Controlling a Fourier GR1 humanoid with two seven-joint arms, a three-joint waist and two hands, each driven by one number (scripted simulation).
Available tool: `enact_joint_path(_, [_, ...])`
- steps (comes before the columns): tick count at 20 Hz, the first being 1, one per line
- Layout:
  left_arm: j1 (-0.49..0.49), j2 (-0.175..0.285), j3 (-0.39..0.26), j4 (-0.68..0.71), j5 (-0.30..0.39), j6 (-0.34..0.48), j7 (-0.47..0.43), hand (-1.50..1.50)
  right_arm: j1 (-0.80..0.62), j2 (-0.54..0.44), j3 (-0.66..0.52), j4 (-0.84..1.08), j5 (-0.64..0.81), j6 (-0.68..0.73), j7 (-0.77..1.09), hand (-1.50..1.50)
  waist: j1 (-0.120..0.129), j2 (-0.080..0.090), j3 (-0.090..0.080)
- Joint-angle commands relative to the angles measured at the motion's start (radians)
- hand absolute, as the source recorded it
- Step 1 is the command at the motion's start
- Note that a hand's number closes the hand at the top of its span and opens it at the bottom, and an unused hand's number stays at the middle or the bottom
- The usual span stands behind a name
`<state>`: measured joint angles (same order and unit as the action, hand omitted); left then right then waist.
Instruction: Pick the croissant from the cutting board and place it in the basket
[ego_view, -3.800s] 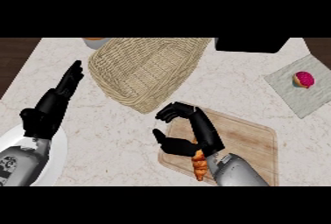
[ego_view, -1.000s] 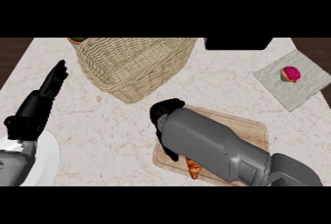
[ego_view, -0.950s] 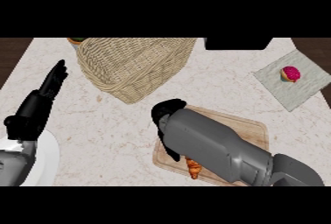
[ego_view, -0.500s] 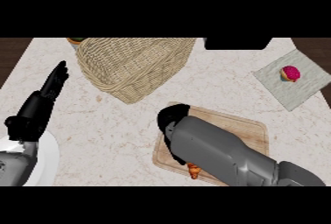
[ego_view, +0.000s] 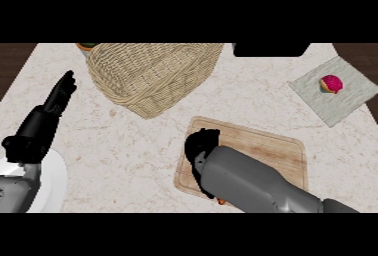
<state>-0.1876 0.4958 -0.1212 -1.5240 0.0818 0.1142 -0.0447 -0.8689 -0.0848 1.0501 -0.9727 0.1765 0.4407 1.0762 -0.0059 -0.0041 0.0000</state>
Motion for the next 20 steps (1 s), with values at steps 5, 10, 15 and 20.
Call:
enact_joint_path(5, [0.006,-0.048,0.005,-0.010,-0.029,0.008,0.008,0.00,0.075,-0.035,-0.036,-0.040,0.066,0.048,0.127,-1.50,0.001,0.001,0.000])
enact_joint_path(10, [-0.037,-0.011,0.042,-0.032,-0.016,-0.031,0.062,0.00,0.084,-0.015,-0.056,-0.019,0.097,0.064,0.137,-1.50,0.006,0.001,0.000])
enact_joint_path(15, [-0.045,-0.035,0.059,0.083,-0.030,-0.055,-0.032,0.00,0.119,-0.043,-0.073,-0.032,0.133,0.076,0.092,-1.50,-0.004,0.004,-0.001])
enact_joint_path(20, [-0.006,-0.050,0.053,0.030,-0.058,-0.045,-0.026,0.00,0.198,-0.049,-0.108,-0.050,0.179,0.013,0.074,1.50,0.000,0.003,0.000])
